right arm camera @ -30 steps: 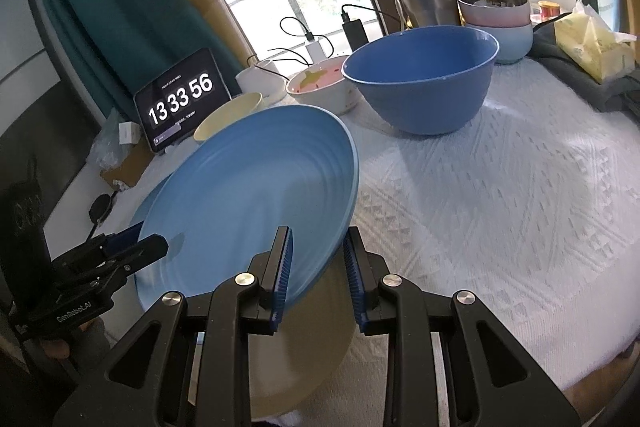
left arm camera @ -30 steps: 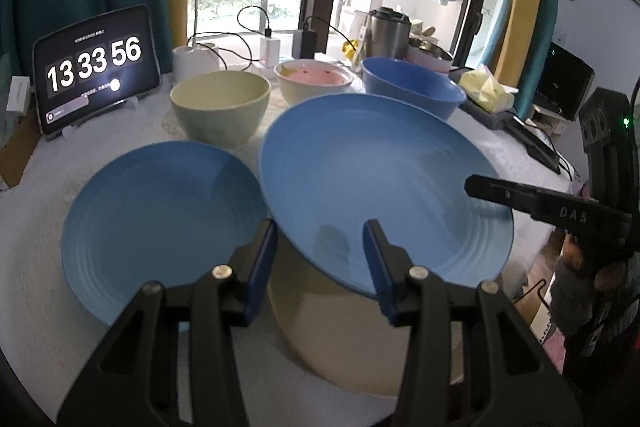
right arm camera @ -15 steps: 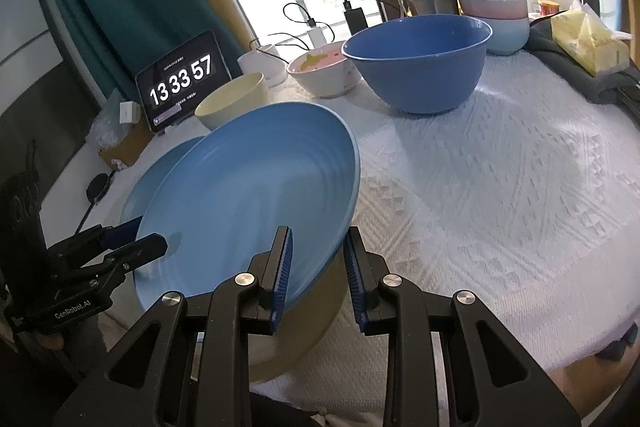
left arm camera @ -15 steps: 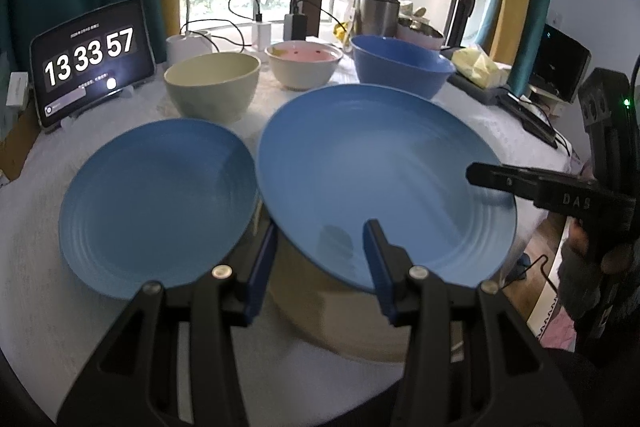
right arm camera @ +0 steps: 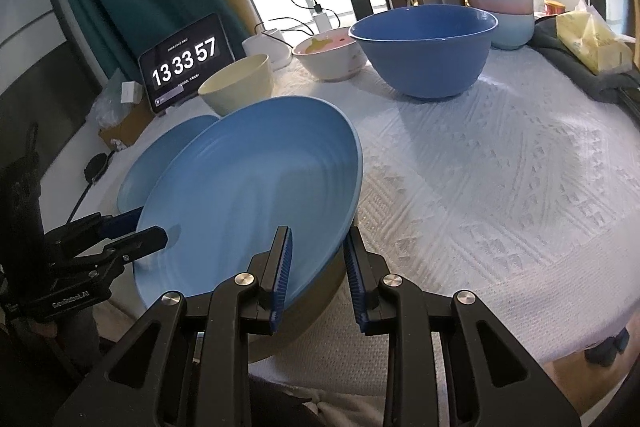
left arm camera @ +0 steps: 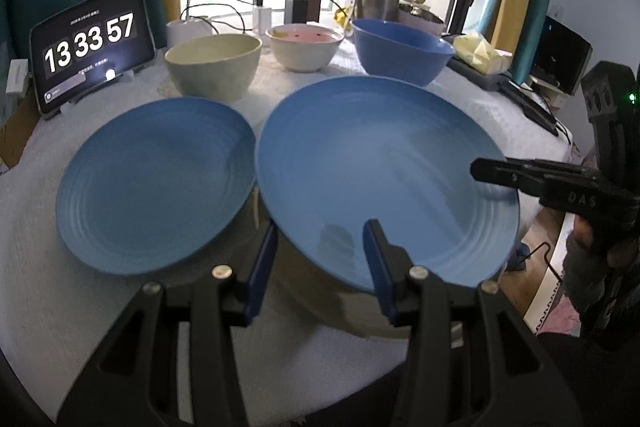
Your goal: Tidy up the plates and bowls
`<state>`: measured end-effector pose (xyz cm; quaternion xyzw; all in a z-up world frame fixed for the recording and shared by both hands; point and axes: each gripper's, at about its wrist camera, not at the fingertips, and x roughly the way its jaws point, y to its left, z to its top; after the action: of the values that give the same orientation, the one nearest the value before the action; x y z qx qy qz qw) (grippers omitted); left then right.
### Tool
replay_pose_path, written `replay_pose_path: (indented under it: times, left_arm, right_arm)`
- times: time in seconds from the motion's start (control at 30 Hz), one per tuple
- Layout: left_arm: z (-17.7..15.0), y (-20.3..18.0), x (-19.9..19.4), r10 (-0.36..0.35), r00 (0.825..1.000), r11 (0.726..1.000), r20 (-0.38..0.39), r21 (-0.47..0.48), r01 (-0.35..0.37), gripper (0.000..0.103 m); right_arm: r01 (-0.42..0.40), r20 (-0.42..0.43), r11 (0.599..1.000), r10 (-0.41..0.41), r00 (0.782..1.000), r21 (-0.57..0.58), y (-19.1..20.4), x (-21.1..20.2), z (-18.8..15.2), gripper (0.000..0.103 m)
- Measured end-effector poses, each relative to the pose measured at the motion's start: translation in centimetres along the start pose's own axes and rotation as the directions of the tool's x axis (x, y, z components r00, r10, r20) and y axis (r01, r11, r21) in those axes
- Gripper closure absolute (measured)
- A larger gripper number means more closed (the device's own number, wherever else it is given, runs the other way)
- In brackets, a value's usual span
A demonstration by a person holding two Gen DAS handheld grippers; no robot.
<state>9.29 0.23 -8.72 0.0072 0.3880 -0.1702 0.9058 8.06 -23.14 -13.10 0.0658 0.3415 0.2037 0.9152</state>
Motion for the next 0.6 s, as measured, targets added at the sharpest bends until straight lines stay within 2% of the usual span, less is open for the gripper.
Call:
replay_pose_path:
  times: [0.6]
  left_arm:
    - [-0.60,0.13,-0.29,0.011,1.000,0.999,-0.007,0.044,-0.011,0.057]
  right_arm:
    - [-0.007,-0.035,1.000,0.006,0.999,-0.029,0.04,0.07,0.08,0.073]
